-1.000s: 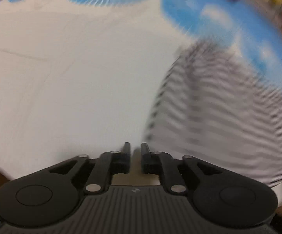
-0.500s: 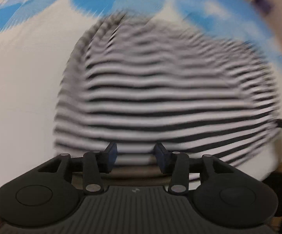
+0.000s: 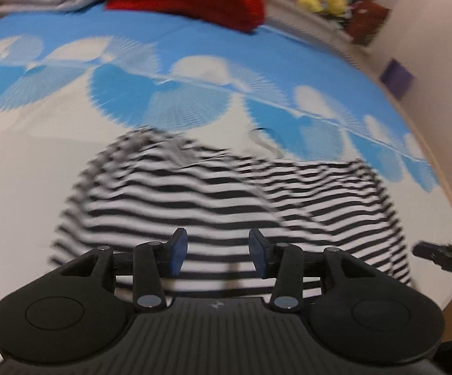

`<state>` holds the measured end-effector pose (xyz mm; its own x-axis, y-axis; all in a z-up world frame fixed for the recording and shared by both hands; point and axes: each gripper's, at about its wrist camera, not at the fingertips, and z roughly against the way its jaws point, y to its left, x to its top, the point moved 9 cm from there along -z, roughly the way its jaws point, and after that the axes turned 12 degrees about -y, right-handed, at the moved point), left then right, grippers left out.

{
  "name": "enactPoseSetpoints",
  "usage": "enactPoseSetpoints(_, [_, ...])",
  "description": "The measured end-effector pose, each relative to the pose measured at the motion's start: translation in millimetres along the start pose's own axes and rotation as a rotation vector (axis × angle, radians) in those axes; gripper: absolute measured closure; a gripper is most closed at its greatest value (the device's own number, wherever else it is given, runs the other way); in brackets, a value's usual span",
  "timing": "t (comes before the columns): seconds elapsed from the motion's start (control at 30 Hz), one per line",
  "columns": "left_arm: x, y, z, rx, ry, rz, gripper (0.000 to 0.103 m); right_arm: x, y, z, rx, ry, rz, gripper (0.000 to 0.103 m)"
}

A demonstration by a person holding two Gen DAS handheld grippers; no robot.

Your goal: Fold small clothes

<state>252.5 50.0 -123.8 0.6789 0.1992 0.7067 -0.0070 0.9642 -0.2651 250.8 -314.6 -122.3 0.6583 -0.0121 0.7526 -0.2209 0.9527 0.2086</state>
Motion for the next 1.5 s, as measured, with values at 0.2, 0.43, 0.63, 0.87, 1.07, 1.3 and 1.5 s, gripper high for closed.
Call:
enactPoseSetpoints(0.2, [-14.5,-39.1,-39.8,0.0,0.057,-0.066,0.055,18.3,28.0,-14.7,0.048,-0.045,0.001,0.06])
enactPoseSetpoints(0.43, [-42.7,-29.1,-76.0,0.128,0.196,-0.166,0.055,-21.9,32.8,-63.0,-0.094,0.196,0.151,0.058])
enactPoseSetpoints(0.63, [-8.4,17.8,-32.0,0.109,0.085,-0.005,0.055,-10.9,19.2,-50.2,-0.099,0.15,0.143,0.053])
enactPoseSetpoints(0.87, [-41.7,65.0,-27.1,0.221,0.251,-0.12,0.034,-45.3,-23.8,-38.2,-0.206,0.298,0.143,0.042])
enactPoseSetpoints(1.07, [-2.0,49.5,50.2,0.207,-0.059,-0.227,0.039,-17.9,-27.4,-2.3,-0.178,0.114,0.048,0.046])
enactPoseSetpoints(1.3, [-34.3,57.2,104.9,0.257,-0.136,-0.065,0.049,14.8,-32.2,31.3,-0.161,-0.095,0.03,0.045])
enactPoseSetpoints(1.5, [-78.8,65.3,109.5,0.329,-0.086,-0.036,0.095,37.2,-44.8,65.5,-0.209,-0.217,-0.088,0.044])
